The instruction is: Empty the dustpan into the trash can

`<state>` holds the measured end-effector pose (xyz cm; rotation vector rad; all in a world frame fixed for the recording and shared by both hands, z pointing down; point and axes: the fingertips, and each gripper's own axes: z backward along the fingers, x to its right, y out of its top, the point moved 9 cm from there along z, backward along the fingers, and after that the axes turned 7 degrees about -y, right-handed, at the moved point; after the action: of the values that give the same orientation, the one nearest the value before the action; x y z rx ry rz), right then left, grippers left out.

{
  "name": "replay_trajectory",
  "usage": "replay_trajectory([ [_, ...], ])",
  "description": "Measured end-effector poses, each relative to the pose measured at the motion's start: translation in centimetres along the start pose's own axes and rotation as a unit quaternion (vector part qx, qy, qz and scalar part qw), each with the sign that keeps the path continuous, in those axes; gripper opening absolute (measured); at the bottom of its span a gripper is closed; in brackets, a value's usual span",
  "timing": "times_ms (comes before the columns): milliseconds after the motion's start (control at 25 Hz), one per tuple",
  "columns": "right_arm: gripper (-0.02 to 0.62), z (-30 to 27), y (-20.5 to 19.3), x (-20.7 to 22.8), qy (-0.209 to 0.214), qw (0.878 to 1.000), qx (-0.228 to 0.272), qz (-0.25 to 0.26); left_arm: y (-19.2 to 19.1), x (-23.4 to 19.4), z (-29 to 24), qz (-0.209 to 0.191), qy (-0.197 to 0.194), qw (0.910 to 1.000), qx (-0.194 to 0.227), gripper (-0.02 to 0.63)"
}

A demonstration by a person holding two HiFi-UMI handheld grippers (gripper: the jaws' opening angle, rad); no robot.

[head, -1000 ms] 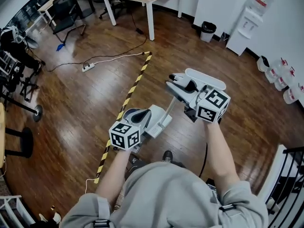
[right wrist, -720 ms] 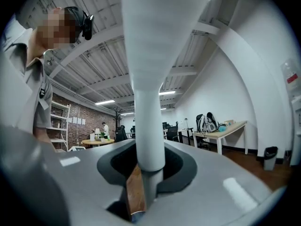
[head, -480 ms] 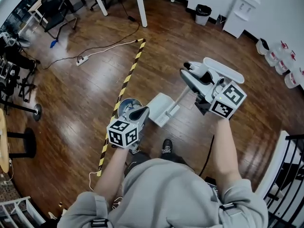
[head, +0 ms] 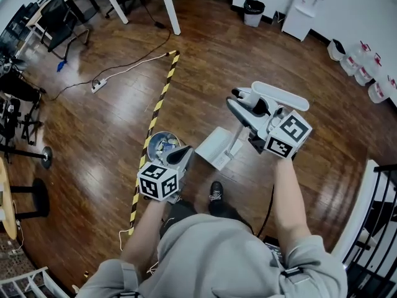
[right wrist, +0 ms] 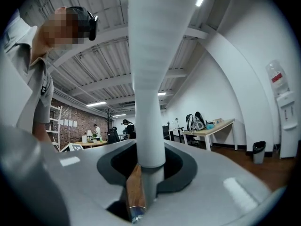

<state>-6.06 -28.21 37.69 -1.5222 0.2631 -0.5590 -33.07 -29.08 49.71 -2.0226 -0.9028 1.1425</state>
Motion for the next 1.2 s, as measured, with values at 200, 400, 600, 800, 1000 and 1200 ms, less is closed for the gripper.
replay_trajectory([
  [200,0.098,1.3,-4.4,3.4,-0.024,1.0,-0.007,-0.007,-1.5,-0.5,-1.7,0.01,-0.008,0.9996,-0.027,-0.003],
  [400,0.098,3.0,-10.3,7.3,-0.07,0.997,-0.004,-0.021,-4.3,-0.8,-6.0,0.013,-0.032,0.9993,-0.018,-0.003],
  [600,0.097,2.9,-16.6,10.3,-0.136,0.99,-0.011,-0.027,-6.2,-2.4,-11.0,0.022,-0.057,0.998,-0.016,-0.003],
  [800,0.097,3.1,-20.8,11.0,-0.178,0.984,-0.009,-0.028,-8.2,-3.0,-12.6,0.039,-0.067,0.9968,-0.022,-0.003],
  [1000,0.097,2.6,-21.5,10.5,-0.185,0.982,0.015,-0.026,-9.8,-3.9,-13.3,0.048,-0.068,0.9957,-0.041,-0.003],
  [1200,0.106,3.8,-22.8,7.8,-0.172,0.984,0.025,-0.035,-11.2,-3.7,-13.3,0.049,-0.075,0.9942,-0.059,-0.003],
])
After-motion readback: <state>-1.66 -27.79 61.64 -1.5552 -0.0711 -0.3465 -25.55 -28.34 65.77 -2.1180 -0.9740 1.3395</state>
